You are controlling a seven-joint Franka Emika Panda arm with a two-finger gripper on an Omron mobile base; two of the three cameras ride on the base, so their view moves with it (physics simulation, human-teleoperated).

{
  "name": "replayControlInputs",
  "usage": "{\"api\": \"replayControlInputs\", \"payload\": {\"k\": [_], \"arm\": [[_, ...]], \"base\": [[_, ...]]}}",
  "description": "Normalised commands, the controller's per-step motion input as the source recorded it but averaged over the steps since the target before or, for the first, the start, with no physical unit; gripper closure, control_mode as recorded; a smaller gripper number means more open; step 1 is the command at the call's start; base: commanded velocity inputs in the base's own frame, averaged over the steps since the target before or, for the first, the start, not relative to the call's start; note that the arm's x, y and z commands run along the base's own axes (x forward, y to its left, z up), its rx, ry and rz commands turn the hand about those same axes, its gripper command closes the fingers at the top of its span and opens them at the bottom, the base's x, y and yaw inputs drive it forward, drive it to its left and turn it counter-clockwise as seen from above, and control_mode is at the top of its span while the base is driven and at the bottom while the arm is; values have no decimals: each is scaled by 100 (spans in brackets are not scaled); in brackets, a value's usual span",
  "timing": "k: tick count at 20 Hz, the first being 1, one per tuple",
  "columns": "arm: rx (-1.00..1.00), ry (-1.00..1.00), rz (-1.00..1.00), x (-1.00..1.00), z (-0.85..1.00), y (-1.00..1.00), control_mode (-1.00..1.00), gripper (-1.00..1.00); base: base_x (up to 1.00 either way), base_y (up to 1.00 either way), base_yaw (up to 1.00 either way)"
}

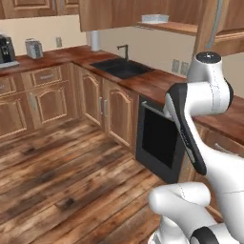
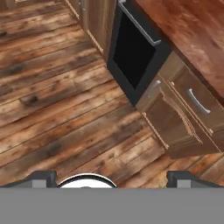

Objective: Retrieve the tupperware and aluminum foil from the cabinet and place them on the dining counter near the plate with lemon wedge and broccoli to prepare for storing leftovers.

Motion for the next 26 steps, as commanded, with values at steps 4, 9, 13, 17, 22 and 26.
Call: {"api": "replayControlInputs", "payload": {"k": [4, 9, 13, 17, 22, 26], "arm": [[0, 0, 0, 0, 0, 0, 100, -100], [0, 0, 0, 0, 0, 0, 100, -100], [0, 0, 0, 0, 0, 0, 100, -100], [0, 0, 0, 0, 0, 0, 100, -100], [0, 0, 0, 0, 0, 0, 100, -100], [0, 0, 0, 0, 0, 0, 100, -100]], "base": [[81, 90, -43], [82, 82, -40], [89, 64, -43], [83, 67, -39], [84, 75, -37], [82, 70, -35]]}}
